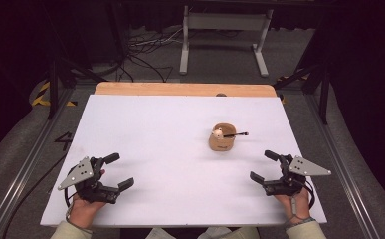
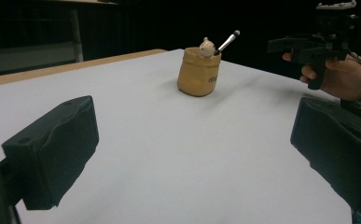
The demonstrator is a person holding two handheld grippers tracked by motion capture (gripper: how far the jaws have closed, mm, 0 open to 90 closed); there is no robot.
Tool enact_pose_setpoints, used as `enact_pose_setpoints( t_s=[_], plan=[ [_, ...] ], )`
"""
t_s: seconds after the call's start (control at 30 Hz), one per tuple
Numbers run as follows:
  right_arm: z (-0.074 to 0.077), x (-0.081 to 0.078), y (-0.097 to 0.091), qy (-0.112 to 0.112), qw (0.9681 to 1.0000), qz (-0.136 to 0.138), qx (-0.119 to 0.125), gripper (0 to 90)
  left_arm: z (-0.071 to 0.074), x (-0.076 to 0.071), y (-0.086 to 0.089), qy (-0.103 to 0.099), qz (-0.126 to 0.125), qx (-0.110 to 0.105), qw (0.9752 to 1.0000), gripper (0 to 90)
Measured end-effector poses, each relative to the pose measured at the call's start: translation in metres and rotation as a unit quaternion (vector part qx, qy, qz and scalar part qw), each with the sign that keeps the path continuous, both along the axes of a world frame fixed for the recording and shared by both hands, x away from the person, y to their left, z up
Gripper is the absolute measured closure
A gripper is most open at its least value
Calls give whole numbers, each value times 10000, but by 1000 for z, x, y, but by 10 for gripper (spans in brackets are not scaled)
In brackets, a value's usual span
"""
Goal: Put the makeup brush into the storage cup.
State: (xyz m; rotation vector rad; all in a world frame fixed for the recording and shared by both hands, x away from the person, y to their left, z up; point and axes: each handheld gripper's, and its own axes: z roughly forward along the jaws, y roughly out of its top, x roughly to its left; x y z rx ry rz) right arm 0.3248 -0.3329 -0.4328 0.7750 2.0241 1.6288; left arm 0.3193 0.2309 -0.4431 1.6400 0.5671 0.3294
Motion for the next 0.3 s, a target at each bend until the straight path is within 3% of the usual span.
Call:
enact_pose_setpoints(
  t_s=[0.23, 0.3],
  plan=[
    [0, -3, -1, -37, 10000, 4, 10, 43, -2, 4, -5, 16, -114, 6, 9999, 16],
    [1, -4, -2, -52, 10000, -18, 40, 43, -2, 4, -5, 35, -165, -147, 9998, 11]
  ],
)
